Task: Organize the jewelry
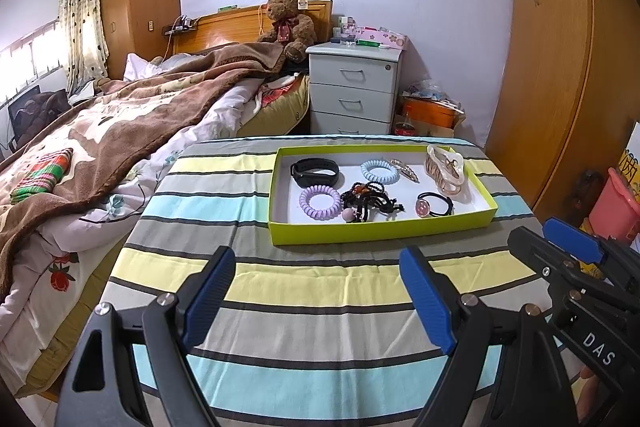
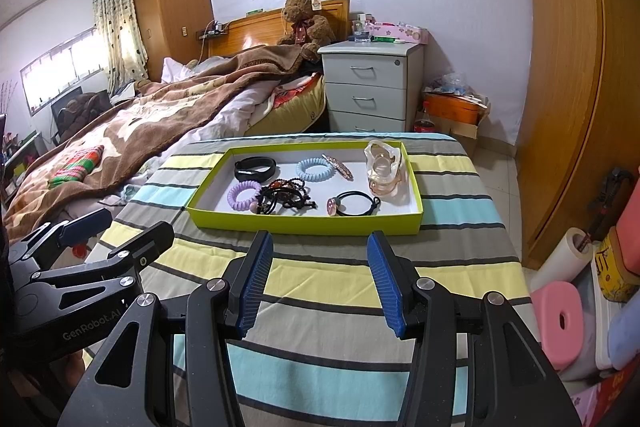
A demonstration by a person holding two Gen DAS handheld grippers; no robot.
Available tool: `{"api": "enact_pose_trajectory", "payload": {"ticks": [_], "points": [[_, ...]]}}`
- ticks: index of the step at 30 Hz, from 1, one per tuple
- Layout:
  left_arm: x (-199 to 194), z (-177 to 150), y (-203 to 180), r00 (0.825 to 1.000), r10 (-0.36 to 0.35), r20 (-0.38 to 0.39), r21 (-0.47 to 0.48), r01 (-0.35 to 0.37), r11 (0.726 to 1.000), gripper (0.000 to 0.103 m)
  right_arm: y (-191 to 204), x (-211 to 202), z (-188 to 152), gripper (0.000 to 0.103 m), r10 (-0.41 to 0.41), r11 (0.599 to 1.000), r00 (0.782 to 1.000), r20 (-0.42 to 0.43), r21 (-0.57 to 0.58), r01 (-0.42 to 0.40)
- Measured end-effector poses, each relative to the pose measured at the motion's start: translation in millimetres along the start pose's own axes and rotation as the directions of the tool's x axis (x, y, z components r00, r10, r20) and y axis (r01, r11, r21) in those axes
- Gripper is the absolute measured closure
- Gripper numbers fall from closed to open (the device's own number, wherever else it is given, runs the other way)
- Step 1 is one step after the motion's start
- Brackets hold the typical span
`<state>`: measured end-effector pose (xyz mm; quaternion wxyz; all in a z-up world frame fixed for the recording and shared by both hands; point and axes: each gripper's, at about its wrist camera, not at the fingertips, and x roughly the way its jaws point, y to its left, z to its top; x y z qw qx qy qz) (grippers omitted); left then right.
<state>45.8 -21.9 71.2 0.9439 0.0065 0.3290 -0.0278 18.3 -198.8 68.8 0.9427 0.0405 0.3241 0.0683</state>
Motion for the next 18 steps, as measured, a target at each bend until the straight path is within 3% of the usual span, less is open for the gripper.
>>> {"api": "enact_pose_trajectory", "payload": {"ticks": [18], "points": [[2.8, -1.0, 0.5, 1.000, 0.007, -0.009, -0.020, -0.007, 1.000, 0.018, 0.4, 2.0, -2.1, 0.053, 0.000, 1.000, 1.000, -0.007, 0.001, 0.000]]}}
